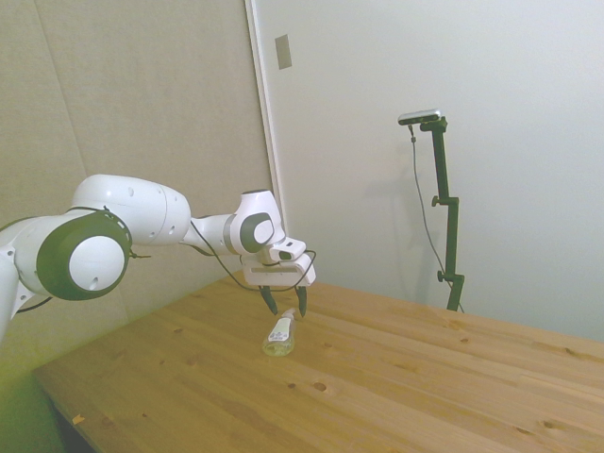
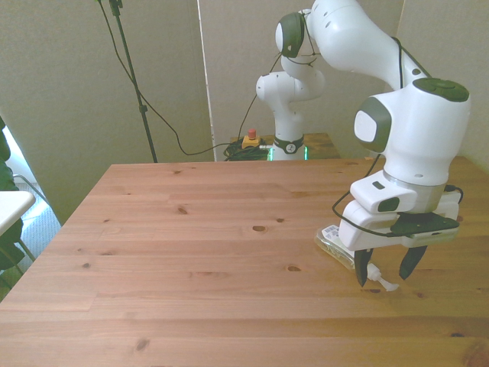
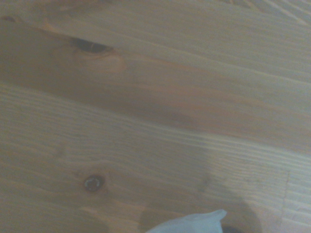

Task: Stand the sanitizer

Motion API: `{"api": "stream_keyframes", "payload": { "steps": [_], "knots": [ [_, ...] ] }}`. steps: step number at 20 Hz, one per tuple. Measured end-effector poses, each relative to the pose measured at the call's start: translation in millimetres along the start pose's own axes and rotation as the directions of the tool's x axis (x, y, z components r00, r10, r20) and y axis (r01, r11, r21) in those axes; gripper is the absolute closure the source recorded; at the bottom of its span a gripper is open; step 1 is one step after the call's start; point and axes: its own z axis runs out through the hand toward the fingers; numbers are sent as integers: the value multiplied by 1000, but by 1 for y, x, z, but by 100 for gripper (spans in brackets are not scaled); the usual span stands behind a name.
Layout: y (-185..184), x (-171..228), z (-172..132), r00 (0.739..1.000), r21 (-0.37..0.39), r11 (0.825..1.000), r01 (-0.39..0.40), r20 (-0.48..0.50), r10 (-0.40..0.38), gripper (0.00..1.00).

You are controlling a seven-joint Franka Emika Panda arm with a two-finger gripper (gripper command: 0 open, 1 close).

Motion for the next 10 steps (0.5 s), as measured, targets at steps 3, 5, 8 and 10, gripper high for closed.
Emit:
{"api": "stream_keyframes", "payload": {
  "steps": [3,5,8,10],
  "knots": [
    [5,3,4,1000,-1,1000,-5,8,5,100],
    [7,5,7,1000,7,1000,-9,20,9,100],
    [10,7,9,1000,12,1000,-11,28,11,100],
    [12,9,9,999,14,1000,-12,31,11,100]
  ]
}}
